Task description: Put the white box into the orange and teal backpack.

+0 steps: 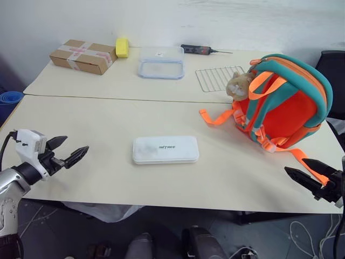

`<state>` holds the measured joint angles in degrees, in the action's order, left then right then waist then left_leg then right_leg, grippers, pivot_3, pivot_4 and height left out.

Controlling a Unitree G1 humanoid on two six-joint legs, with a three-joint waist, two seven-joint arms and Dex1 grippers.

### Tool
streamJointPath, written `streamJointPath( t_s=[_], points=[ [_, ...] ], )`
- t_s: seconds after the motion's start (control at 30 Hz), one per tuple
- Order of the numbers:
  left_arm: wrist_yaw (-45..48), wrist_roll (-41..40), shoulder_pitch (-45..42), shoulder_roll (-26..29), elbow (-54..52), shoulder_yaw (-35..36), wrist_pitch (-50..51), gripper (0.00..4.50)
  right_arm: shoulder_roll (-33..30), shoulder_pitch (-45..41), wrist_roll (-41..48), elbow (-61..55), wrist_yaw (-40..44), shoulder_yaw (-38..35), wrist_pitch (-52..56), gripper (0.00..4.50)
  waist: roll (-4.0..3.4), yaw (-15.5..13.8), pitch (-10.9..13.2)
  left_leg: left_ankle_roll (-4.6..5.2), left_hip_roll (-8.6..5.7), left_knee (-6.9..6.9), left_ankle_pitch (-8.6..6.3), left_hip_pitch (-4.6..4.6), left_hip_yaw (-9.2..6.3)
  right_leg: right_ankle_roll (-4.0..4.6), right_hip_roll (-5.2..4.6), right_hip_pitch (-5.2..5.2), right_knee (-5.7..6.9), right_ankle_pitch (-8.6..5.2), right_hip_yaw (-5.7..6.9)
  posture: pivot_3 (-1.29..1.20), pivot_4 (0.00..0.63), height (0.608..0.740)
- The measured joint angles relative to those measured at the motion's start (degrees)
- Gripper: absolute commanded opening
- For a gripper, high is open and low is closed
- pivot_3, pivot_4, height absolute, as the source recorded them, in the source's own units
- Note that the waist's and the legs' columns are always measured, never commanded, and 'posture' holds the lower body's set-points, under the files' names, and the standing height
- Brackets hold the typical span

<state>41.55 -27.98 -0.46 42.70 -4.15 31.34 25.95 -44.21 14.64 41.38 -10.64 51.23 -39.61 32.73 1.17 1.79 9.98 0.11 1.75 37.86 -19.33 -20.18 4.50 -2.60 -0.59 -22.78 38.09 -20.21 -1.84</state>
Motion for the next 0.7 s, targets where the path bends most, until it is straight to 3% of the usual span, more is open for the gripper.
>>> streamJointPath(
  t_s=[0.57, 0.7],
  points=[
    [-0.1, 2.6, -0.5, 1.4, -0.1, -4.7, -0.1, 4.50, 0.0, -0.2, -2.2, -0.7, -0.9, 2.8, -0.6, 4.47, 0.00, 0.0, 0.0, 0.00, 0.00, 0.00, 0.00, 0.00, 0.00, 0.00, 0.00, 0.00, -0.01, 0.00, 0.00, 0.00, 0.150, 0.740],
    [2.1, 5.2, -0.9, 3.5, -1.5, -9.7, -1.7, 3.61, -1.5, -0.9, -4.4, -4.2, 0.8, 8.1, -1.5, 3.51, -0.01, 0.1, 0.0, 0.00, 0.00, -0.01, 0.00, 0.00, 0.00, 0.00, 0.00, 0.00, -0.01, 0.00, -0.01, 0.00, 0.150, 0.740]
  ],
)
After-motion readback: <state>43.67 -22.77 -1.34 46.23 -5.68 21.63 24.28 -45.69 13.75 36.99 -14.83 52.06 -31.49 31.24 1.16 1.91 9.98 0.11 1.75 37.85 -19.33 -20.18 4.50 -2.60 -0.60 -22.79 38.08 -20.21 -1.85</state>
